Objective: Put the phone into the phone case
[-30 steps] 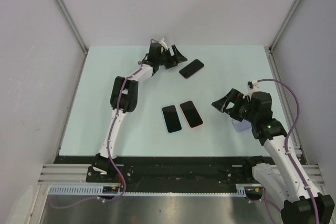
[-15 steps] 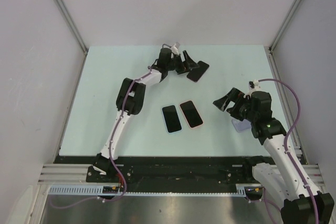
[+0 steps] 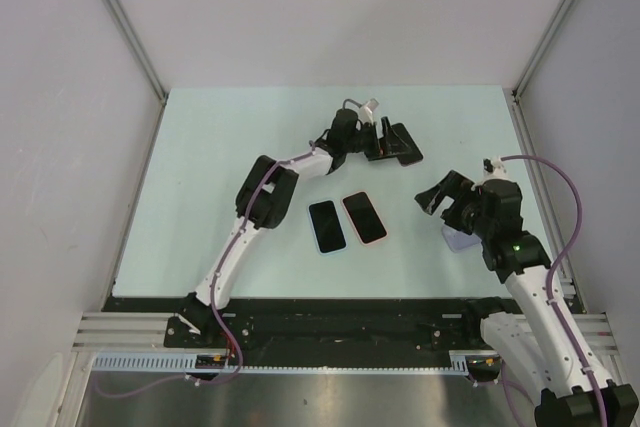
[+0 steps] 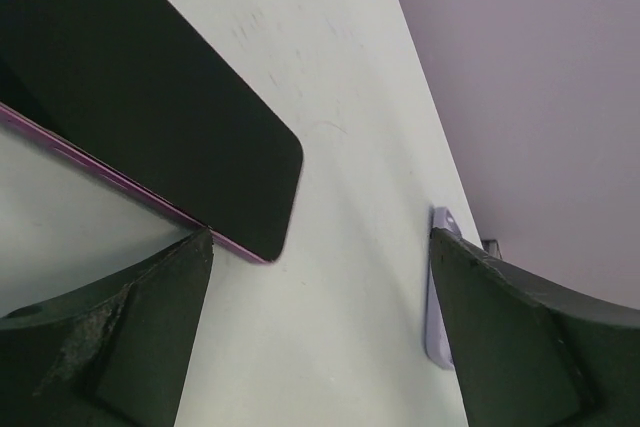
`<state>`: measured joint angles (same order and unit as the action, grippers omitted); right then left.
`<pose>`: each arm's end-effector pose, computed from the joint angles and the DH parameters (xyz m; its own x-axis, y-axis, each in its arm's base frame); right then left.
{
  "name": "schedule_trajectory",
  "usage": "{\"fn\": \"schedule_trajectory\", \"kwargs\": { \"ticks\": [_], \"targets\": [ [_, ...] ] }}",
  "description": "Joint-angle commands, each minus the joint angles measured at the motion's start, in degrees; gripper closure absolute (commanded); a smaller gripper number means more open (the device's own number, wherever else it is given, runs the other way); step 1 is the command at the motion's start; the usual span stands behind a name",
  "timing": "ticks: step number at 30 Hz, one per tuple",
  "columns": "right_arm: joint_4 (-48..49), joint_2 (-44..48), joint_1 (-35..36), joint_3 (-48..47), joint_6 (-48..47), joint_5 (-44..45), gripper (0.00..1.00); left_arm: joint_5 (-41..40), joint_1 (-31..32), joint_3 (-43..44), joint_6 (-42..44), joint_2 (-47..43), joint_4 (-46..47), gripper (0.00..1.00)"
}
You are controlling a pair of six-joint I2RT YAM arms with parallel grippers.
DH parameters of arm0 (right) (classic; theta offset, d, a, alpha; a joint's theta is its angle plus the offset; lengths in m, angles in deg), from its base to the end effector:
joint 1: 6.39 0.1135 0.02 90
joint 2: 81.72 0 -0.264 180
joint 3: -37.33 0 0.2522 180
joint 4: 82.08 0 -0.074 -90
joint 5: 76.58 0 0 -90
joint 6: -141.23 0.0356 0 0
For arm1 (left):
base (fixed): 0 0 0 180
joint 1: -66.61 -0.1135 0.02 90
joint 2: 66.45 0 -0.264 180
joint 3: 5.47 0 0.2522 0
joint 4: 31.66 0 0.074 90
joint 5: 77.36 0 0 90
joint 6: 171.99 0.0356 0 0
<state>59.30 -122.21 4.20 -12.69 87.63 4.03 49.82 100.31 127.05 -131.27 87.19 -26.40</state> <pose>0.1595 0.0357 0.2736 -0.5754 0.4880 -0.6563 0.0249 0.8125 0.5824 0.4791 -0.3454 0.1119 -0.8499 -0.1590 -0.5024 0.4316 0.3369 -0.8368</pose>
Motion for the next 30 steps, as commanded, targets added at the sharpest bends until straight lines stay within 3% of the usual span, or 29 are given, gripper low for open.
{"fn": "schedule_trajectory", "kwargs": {
  "ticks": [1, 10, 14, 16, 20, 24, 28, 30],
  "targets": [
    [1.4, -0.3, -0.3, -2.2, -2.2, 1.7, 0.0, 3.2, 0.8, -3.9, -1.5, -4.7, 0.5, 0.07],
    [9.7, -10.4, -3.2, -6.8, -6.4, 4.0, 0.0, -0.7, -7.0, -24.5, 5.6, -29.3, -0.6, 0.07],
    [14.7, -17.2, -3.2, -10.0, -11.2, 9.0, 0.02, -7.6, -10.8, -35.7, 13.3, -41.6, -7.1, 0.07],
    [18.4, -21.5, -3.1, -11.3, -14.8, 11.5, 0.02, -12.8, -12.1, -37.5, 16.0, -48.0, -12.9, 0.05],
    [22.5, -30.4, -3.2, -14.9, -20.0, 16.4, 0.05, -15.3, -12.8, -41.0, 20.8, -57.9, -23.6, 0.05],
    [24.2, -38.9, -2.6, -19.5, -25.7, 17.1, 0.04, -19.3, -12.9, -42.7, 24.7, -67.1, -36.7, 0.05],
    [27.0, -46.7, -1.4, -23.2, -31.5, 16.5, 0.02, -19.6, -12.9, -47.0, 28.2, -75.1, -41.6, 0.04],
    [25.2, -51.6, -1.3, -26.1, -34.9, 12.0, 0.02, -17.2, -12.9, -51.7, 28.6, -79.2, -41.0, 0.04]
  ]
}}
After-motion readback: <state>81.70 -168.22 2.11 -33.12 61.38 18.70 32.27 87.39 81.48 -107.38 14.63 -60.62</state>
